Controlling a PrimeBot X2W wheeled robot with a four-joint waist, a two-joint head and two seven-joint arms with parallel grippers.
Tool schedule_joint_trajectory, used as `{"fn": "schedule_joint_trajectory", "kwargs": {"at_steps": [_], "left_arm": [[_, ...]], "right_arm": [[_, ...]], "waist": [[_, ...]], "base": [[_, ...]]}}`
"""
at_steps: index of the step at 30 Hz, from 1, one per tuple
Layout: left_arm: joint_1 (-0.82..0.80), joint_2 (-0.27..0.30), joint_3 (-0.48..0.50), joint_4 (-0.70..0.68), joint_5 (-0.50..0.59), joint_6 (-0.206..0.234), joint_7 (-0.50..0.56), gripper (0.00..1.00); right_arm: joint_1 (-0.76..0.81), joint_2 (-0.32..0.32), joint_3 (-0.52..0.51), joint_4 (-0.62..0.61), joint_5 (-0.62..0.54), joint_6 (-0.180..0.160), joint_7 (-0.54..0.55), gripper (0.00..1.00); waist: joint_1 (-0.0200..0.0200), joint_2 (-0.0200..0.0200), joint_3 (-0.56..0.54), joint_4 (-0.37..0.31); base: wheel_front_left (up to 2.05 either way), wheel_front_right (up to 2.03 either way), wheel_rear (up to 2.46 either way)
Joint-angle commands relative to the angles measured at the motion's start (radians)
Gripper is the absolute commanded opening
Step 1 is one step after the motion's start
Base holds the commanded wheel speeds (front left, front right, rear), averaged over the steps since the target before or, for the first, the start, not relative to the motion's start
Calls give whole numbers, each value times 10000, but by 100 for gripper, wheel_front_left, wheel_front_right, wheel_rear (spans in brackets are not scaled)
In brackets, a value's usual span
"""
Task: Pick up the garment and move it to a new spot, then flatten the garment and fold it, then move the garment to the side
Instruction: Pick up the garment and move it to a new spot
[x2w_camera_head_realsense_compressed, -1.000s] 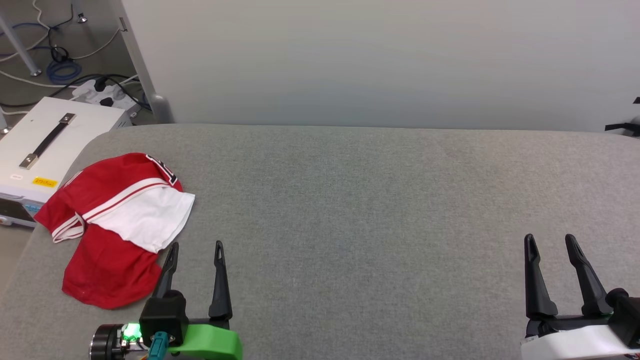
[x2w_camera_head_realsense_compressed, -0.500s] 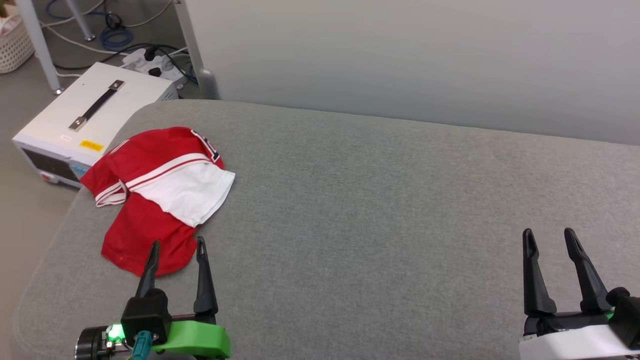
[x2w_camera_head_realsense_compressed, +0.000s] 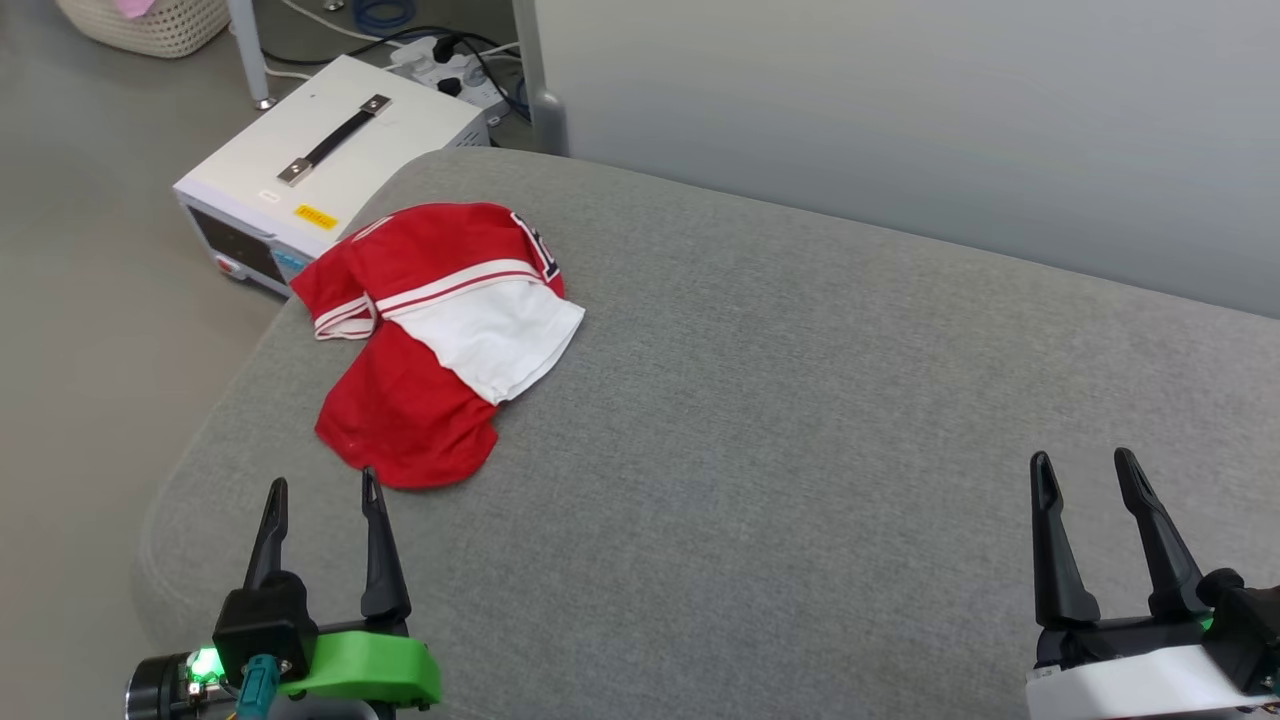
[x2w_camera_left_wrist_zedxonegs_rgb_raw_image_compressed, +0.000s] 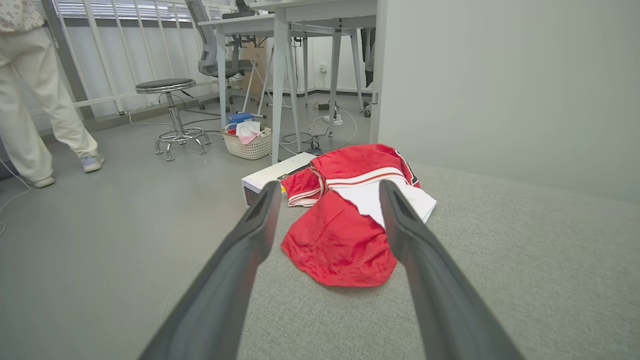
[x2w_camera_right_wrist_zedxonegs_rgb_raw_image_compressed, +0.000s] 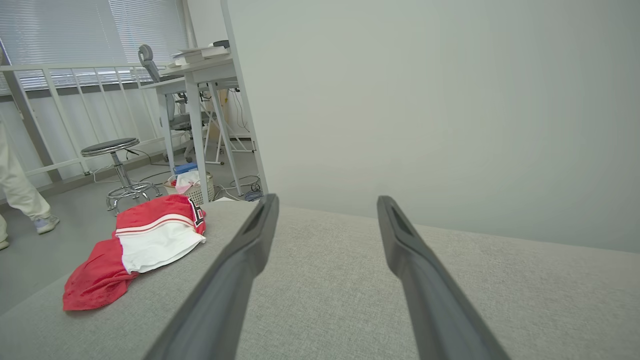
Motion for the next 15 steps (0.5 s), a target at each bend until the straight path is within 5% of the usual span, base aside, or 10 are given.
{"fn": "schedule_joint_trajectory", "kwargs": {"at_steps": [1,15], "left_arm": [[-204,-35,12,25,-125,10,-57,100],[-169,-36,134,122,-344,65,-57,100]], "right_arm": [[-97,-16,13,-43,-102,-7,-47,100],[-174,-16,121,15,-195,-7,-47,100]], "waist": [[0,0,122,585],[0,0,171,2039]], "base": [[0,0,0],[0,0,0]]}}
